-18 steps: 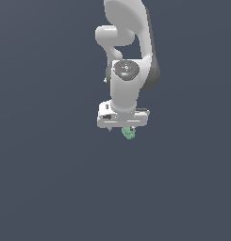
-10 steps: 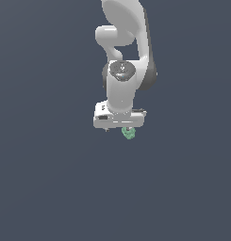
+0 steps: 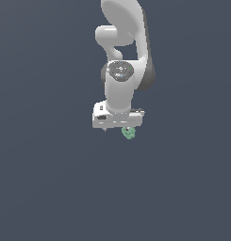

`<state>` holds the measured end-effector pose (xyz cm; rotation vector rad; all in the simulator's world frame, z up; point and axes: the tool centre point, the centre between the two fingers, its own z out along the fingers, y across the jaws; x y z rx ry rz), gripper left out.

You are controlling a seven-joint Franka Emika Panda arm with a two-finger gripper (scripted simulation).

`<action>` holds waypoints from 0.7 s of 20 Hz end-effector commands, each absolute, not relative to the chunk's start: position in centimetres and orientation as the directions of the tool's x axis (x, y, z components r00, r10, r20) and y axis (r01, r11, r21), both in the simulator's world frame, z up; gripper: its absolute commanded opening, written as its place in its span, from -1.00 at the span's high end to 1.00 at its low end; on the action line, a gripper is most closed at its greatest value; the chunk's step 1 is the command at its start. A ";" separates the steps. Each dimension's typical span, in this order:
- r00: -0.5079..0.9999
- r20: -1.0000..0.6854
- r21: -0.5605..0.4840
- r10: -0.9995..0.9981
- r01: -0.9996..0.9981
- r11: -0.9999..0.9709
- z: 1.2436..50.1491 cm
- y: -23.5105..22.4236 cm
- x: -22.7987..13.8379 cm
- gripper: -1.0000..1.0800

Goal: Pick up the object and move it to a goal position.

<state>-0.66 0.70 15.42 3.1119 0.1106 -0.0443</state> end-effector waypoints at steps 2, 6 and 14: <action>0.994 -0.027 0.022 0.110 0.110 -0.994 15.0 1.4 -1.3 -0.92; 0.983 -0.022 0.016 0.184 0.184 -0.983 14.2 2.8 -2.5 -0.92; 0.931 -0.007 0.003 0.364 0.364 -0.931 12.4 6.0 -5.9 -0.92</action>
